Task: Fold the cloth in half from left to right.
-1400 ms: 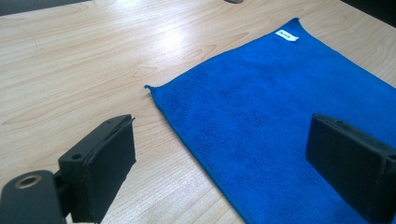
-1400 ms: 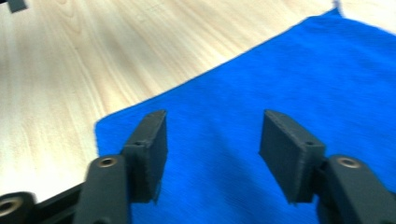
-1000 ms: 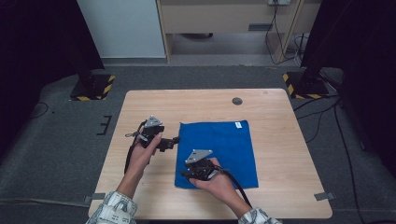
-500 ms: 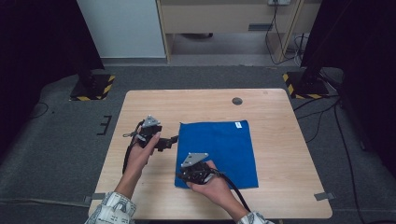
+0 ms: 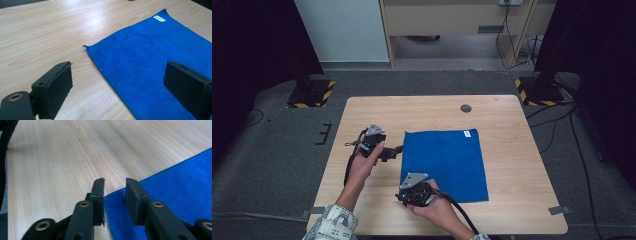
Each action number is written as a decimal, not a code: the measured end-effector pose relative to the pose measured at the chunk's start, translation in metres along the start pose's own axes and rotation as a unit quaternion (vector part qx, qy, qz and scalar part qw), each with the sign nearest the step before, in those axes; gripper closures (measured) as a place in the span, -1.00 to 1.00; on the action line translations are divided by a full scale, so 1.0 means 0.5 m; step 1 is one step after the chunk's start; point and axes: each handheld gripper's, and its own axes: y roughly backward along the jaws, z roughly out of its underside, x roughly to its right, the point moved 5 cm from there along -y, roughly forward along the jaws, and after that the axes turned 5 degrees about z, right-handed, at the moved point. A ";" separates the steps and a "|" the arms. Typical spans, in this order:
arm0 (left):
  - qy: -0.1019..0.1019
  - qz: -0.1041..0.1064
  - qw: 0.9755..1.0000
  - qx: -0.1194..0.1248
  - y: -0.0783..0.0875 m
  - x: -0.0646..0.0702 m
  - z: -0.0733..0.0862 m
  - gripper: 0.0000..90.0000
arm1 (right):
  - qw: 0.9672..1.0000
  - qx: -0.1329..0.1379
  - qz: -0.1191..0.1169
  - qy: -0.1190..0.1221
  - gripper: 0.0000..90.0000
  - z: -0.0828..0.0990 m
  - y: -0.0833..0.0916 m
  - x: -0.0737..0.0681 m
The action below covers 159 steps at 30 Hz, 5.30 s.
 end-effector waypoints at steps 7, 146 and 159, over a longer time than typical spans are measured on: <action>-0.010 -0.012 1.000 -0.020 -0.033 -0.011 -0.012 -0.81 | 0.999 -0.010 0.032 0.011 0.39 0.026 -0.013 -0.005; 0.047 -0.067 0.996 -0.027 0.002 -0.176 -0.068 0.99 | 0.993 0.091 0.023 -0.069 0.93 -0.136 -0.009 -0.089; 0.036 -0.061 0.997 -0.039 -0.081 -0.119 -0.087 0.99 | 0.991 0.096 0.024 -0.091 0.93 -0.084 0.025 -0.053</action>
